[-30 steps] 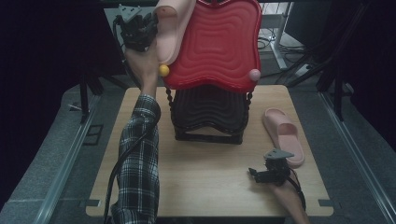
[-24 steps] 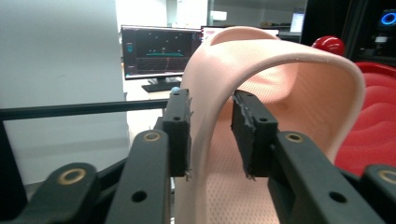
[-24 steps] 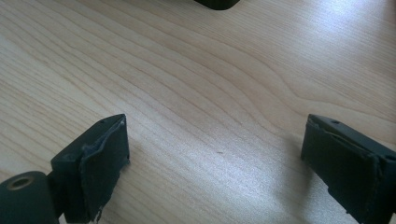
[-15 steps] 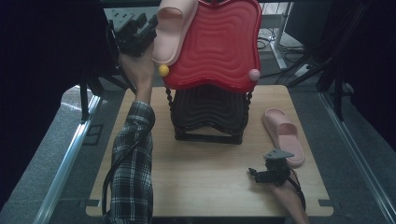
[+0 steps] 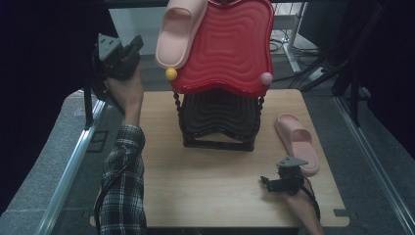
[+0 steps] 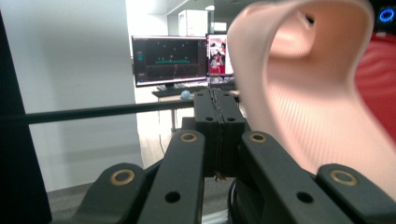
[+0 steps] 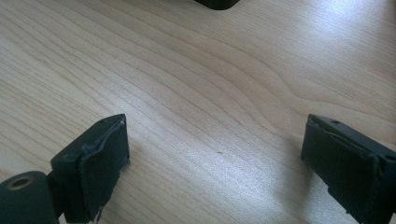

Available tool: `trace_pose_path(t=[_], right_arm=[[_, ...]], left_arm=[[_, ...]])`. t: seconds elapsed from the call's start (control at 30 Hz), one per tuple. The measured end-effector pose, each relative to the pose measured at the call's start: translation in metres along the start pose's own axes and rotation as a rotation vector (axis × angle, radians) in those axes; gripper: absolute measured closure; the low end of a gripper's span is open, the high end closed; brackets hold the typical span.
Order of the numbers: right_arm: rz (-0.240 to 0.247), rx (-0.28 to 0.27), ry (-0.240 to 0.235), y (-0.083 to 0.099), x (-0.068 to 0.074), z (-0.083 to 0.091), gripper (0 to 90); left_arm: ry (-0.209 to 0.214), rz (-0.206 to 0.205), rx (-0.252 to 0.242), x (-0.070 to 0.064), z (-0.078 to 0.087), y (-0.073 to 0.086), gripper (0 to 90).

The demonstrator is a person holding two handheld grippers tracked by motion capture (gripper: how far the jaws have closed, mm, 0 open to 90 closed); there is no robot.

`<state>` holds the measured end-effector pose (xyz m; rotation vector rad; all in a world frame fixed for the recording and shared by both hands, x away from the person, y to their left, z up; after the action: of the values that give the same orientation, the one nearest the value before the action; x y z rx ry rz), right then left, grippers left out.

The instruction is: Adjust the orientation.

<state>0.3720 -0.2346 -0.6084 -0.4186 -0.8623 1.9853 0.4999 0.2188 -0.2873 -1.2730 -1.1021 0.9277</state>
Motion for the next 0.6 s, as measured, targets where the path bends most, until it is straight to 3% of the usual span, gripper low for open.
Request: trace_pose_path(t=[0.2,0.5,0.6], right_arm=[[0.001,0.000,0.000,0.000,0.000,0.000,7.7],[0.001,0.000,0.000,0.000,0.000,0.000,7.7],[0.001,0.000,0.000,0.000,0.000,0.000,7.7]], left_arm=[[0.054,0.003,-0.008,-0.004,0.003,0.024,89.6],[0.106,-0.029,-0.015,-0.026,-0.003,0.020,89.6],[0.092,-0.022,-0.012,-0.028,-0.007,0.017,89.7]])
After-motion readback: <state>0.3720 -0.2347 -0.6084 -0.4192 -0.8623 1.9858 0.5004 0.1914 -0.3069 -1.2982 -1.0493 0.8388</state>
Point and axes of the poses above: each handheld gripper's, and its own axes: z roughly backward along the jaws, y roughly out of its underside, x roughly to its left, the point moved 8 cm from there along -z, roughly forward along the jaws, and after that the axes turned 7 degrees about -z, right-handed, at the moved point
